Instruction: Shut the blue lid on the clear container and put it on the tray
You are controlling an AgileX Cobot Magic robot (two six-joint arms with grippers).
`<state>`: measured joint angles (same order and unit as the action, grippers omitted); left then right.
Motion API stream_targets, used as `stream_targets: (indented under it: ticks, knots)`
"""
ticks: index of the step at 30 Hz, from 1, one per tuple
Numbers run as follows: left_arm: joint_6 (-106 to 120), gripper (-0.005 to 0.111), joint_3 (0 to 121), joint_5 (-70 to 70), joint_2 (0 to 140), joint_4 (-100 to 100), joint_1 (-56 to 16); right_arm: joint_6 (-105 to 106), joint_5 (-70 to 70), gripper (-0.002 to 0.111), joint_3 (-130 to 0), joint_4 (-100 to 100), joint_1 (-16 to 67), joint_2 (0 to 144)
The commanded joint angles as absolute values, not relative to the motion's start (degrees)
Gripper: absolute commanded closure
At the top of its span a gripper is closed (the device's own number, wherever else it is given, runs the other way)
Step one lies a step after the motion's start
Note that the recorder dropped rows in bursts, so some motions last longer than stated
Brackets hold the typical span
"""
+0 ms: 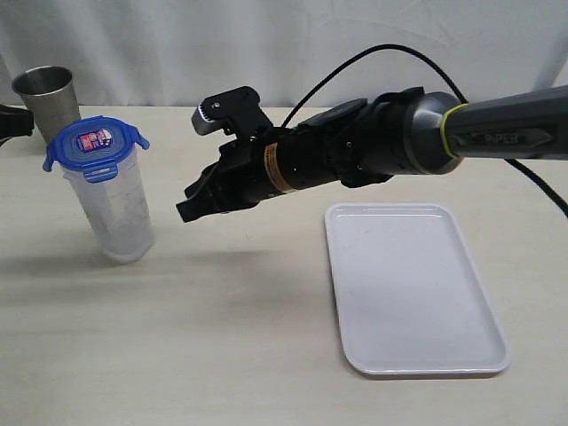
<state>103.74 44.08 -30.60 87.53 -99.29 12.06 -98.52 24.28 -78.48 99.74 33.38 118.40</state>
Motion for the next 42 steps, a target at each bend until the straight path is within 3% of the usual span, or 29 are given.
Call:
stream_targets:
  ticks: [1,28,33,42]
  knots:
    - [102.6,0.107,43.5,-31.5,87.4,-99.9,11.9,-95.9,31.4,0.104,-77.8,96.4,34.1,117.4]
    - [84.5,0.107,41.3,-33.8,83.5,-81.5,11.9,-91.6,26.7,0.104,-77.8,87.9,37.5,118.1]
    - [84.5,0.107,41.3,-26.8,83.2,-83.1,11.9,-92.1,27.1,0.104,-77.8,87.9,37.5,118.1]
    - [98.0,0.107,41.3,-29.4,86.2,-97.2,11.9,-92.3,27.1,0.104,-77.0,88.0,37.5,118.1]
